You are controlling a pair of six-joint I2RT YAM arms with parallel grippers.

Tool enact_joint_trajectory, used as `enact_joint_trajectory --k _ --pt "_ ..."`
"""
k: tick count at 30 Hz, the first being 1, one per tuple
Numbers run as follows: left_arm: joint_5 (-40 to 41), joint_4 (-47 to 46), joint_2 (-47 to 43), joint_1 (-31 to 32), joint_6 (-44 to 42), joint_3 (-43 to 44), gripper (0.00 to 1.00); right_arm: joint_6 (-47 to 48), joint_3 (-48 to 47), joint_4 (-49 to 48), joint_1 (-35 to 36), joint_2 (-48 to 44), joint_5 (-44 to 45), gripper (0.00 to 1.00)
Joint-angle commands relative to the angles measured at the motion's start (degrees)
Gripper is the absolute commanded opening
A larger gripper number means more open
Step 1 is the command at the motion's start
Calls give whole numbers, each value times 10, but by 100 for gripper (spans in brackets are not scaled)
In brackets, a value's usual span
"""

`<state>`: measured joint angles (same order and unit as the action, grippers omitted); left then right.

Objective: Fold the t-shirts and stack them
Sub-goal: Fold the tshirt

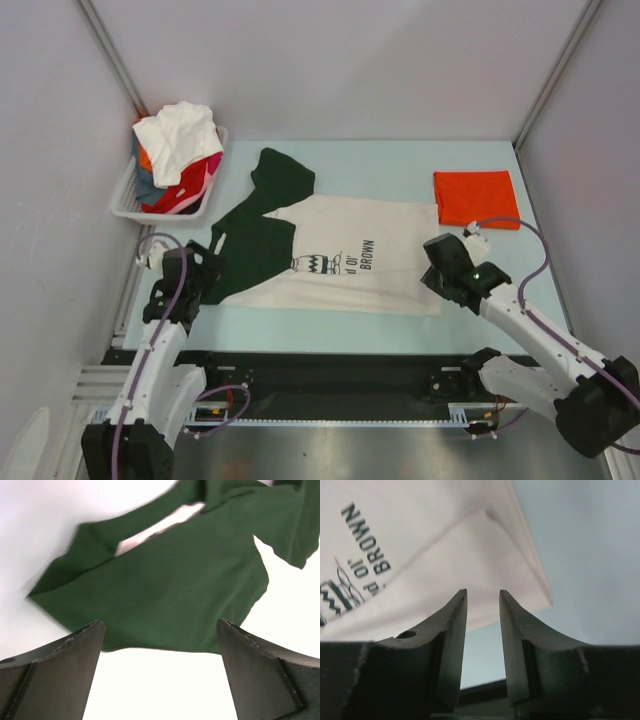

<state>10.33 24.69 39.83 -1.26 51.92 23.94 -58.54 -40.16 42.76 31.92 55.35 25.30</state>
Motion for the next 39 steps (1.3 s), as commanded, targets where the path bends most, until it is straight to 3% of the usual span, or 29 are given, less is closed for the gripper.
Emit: enact_joint_trajectory --k 1,3,9,22,30,39 --pt "-21 -54 61 39 -53 55 100 139 -47 -56 -80 50 -51 36" --pt "-26 -85 101 49 -49 61 100 159 -51 -95 -133 67 -100 36" --pt "-64 -166 198 62 -37 76 100 224 -55 -183 -193 150 -197 42" --pt "-120 -238 374 62 -45 125 100 278 -41 -242 -194 247 -181 36" --pt "-113 -244 397 62 -41 126 100 266 -33 -255 -193 288 -183 36" --pt "-87 -239 423 62 -25 125 100 272 -1 -247 -191 238 -167 37"
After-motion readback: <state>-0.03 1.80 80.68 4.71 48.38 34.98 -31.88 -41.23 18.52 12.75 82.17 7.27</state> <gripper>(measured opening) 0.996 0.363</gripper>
